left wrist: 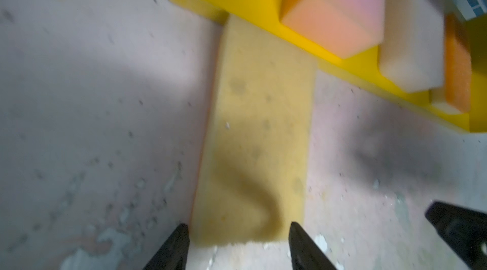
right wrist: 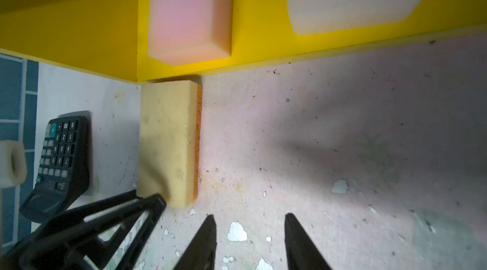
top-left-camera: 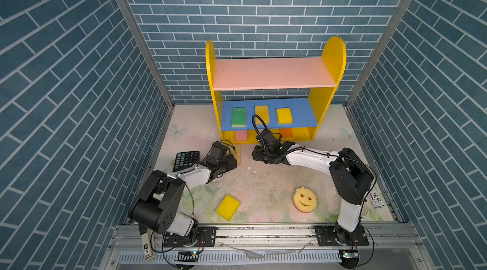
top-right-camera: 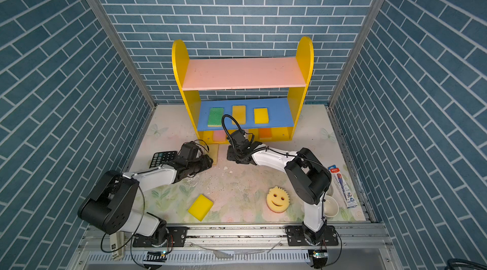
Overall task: Place and organize the cleaning sponges onto the shelf
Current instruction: 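Grasp the orange-edged pale sponge with the right gripper while the left gripper hovers beside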
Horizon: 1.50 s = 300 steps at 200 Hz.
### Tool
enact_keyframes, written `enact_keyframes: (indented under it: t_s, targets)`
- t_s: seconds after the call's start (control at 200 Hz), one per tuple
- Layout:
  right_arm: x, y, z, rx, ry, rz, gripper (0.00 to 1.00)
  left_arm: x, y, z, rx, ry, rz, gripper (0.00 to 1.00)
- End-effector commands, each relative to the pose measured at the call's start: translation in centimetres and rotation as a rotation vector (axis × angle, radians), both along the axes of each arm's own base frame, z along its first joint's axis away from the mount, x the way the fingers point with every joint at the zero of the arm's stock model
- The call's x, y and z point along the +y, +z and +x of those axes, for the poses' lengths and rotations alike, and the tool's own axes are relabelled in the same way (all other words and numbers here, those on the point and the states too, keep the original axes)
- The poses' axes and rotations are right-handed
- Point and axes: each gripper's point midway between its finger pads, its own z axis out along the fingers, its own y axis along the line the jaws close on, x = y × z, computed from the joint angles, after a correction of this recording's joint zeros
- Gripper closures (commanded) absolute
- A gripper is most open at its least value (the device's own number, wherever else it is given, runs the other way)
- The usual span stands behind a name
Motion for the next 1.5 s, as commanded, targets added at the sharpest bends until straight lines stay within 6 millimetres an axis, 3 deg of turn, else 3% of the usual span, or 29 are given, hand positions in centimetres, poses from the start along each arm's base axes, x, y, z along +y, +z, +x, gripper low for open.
enact_keyframes:
  t_s: [0.0,0.11,0.21,0.48,0.655,0.845,0.87,0.995,1.055,1.15,1.23,1.325,1.355,1.375,1.495]
  targets:
    - [0.8,-0.1,0.6,0.000,-0.001,0.021,0.50,-1.6,0.5,-3.0,0.066,-0.064,-0.061,0.38]
    - [1.6,-0.4,0.6,0.016,0.009,0.029,0.49,-2.9,1.9,-3.9,0.058,-0.108,-0.131,0.38]
    - [2.6,-0.7,0.9,0.021,0.031,0.024,0.49,-2.1,3.5,-4.3,0.026,-0.102,-0.109,0.38]
    - [5.7,-1.1,1.3,-0.007,0.105,-0.015,0.49,6.9,8.2,-5.6,-0.117,0.123,0.184,0.28]
    - [8.0,-1.8,0.7,-0.005,0.157,-0.013,0.49,10.2,9.0,-7.1,-0.156,0.233,0.224,0.18]
    - [8.9,-2.8,0.1,0.009,0.185,-0.048,0.49,10.8,8.4,-7.8,-0.133,0.239,0.245,0.13]
    - [8.7,-4.4,-0.1,0.028,0.183,-0.079,0.49,10.8,8.3,-7.8,-0.129,0.234,0.245,0.13]
    - [8.5,-5.4,-0.6,0.039,0.188,-0.106,0.52,10.4,7.9,-7.6,-0.109,0.223,0.240,0.13]
    - [8.5,-5.6,-0.8,0.041,0.192,-0.109,0.57,10.2,7.8,-7.5,-0.104,0.216,0.234,0.13]
    - [8.8,-5.6,-1.2,0.035,0.209,-0.108,0.75,9.9,7.9,-7.2,-0.108,0.210,0.229,0.12]
    - [9.0,-5.3,-1.3,0.016,0.233,-0.099,0.90,9.9,8.0,-7.0,-0.109,0.210,0.231,0.12]
    - [9.0,-4.6,-1.5,-0.003,0.260,-0.099,1.00,9.9,8.3,-6.9,-0.111,0.210,0.231,0.12]
    - [9.0,-4.7,-1.6,-0.006,0.277,-0.106,1.00,9.9,8.3,-6.9,-0.113,0.205,0.233,0.12]
    - [9.2,-3.0,-1.6,-0.032,0.284,-0.084,1.00,9.9,8.5,-6.9,-0.118,0.206,0.234,0.12]
    - [8.8,-0.2,-1.7,-0.108,0.342,-0.081,1.00,10.3,9.7,-6.8,-0.136,0.204,0.251,0.12]
